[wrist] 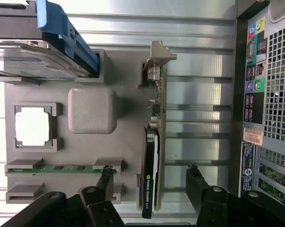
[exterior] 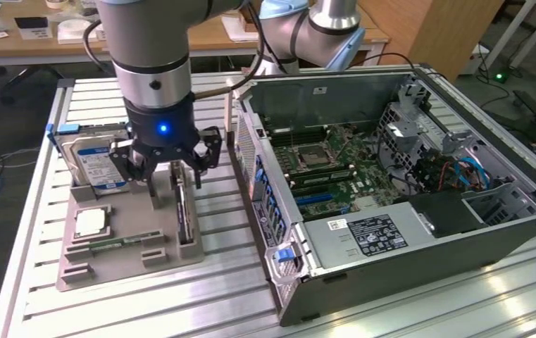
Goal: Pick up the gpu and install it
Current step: 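Pick up the gpu and move the gpu toward the slot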
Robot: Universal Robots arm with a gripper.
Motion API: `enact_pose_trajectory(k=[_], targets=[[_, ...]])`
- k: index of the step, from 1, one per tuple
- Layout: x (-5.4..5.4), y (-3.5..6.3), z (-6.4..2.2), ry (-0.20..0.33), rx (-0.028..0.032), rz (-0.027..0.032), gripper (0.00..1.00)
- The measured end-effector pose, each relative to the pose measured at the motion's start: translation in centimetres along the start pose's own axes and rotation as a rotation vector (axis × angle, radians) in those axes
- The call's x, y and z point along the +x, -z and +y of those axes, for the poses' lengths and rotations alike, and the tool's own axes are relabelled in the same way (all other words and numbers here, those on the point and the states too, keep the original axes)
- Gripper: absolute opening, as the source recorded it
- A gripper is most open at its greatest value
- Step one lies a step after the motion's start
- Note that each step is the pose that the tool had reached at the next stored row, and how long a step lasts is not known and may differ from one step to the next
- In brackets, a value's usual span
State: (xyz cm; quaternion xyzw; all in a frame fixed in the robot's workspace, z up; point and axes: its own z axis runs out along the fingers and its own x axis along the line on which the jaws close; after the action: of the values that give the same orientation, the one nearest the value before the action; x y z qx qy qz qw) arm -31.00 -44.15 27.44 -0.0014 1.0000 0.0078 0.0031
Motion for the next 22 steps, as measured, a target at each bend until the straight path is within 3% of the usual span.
enact_pose_trajectory(k=[1, 4, 11, 19, 22], targets=[[-0.1, -0.09, 0.0, 0.0, -0.0002, 0.006, 0.72], [-0.1, -0.55, 0.03, -0.001, 0.0007, 0.0075, 0.72], [-0.1, -1.68, 0.21, -0.015, 0.0028, 0.0025, 0.72], [-0.1, -3.06, 0.34, -0.045, 0.0033, 0.0018, 0.72], [-0.1, -3.1, 0.33, -0.045, 0.0035, 0.0021, 0.72]])
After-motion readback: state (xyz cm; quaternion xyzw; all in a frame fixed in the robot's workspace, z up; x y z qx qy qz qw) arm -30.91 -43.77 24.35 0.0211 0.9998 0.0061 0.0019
